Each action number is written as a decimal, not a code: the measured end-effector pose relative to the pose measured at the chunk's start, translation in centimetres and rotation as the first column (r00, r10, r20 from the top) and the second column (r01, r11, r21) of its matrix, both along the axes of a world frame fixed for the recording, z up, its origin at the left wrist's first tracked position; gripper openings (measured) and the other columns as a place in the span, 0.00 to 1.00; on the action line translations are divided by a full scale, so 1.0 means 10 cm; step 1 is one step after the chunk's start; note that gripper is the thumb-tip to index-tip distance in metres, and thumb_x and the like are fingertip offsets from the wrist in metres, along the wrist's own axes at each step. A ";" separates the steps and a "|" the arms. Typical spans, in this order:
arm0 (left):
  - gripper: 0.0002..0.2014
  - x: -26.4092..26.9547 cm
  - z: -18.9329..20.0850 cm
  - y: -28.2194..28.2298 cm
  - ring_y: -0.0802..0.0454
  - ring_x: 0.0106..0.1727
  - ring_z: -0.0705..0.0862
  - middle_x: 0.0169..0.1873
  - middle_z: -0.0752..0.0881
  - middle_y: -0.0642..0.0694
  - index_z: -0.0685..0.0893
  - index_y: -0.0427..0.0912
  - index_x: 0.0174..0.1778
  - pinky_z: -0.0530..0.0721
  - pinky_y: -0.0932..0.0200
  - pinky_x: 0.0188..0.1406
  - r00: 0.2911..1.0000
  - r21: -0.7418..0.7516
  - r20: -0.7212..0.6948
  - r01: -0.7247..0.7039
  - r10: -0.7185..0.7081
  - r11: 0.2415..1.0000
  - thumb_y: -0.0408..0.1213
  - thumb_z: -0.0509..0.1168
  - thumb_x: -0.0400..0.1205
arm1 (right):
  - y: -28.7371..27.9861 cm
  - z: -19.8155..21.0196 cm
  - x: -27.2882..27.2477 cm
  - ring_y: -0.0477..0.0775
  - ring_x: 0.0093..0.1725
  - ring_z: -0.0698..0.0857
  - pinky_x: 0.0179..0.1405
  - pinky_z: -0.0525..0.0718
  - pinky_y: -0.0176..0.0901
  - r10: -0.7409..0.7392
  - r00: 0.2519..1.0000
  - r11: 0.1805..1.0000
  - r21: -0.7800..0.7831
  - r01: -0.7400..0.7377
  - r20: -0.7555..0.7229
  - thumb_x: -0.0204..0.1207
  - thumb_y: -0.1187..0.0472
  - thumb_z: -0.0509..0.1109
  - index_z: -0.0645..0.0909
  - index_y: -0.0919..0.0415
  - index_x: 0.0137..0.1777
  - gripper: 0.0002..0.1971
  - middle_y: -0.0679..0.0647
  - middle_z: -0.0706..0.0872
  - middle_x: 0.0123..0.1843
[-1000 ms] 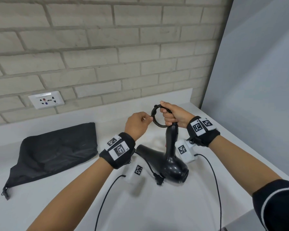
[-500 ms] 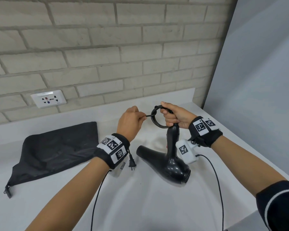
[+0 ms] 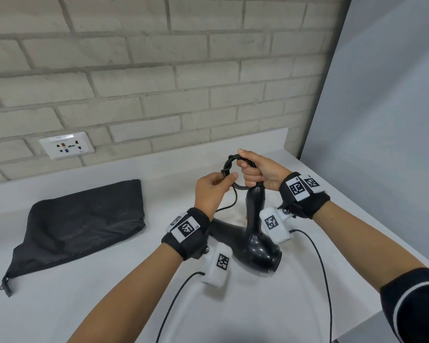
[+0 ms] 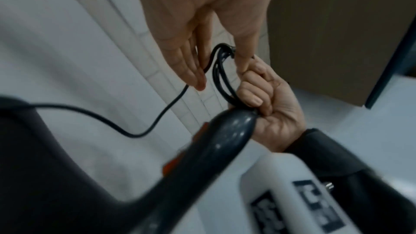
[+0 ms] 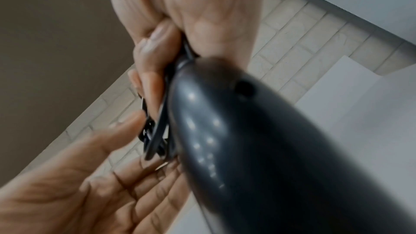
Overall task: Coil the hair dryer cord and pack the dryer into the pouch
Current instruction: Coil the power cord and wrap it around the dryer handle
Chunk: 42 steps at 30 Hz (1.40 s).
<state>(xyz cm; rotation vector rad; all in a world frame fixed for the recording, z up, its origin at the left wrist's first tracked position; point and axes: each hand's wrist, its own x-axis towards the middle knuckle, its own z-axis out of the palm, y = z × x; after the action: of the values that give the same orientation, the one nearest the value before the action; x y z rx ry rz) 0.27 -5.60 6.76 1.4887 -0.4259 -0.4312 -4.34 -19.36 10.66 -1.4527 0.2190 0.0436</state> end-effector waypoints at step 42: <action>0.09 0.18 0.35 0.25 0.52 0.45 0.84 0.39 0.83 0.45 0.81 0.39 0.42 0.89 0.60 0.48 0.878 -0.150 -0.226 0.396 -0.421 0.906 0.23 0.58 0.81 | 0.14 0.33 0.09 0.40 0.15 0.62 0.14 0.63 0.28 0.064 0.992 0.823 -0.567 0.011 0.111 0.77 0.62 0.68 0.77 0.64 0.35 0.10 0.46 0.73 0.21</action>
<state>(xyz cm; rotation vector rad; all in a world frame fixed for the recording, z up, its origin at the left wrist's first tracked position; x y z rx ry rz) 2.05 -3.07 10.23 1.2222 -0.5511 -0.9153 -3.40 -17.95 14.00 -2.0514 0.1085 -0.1008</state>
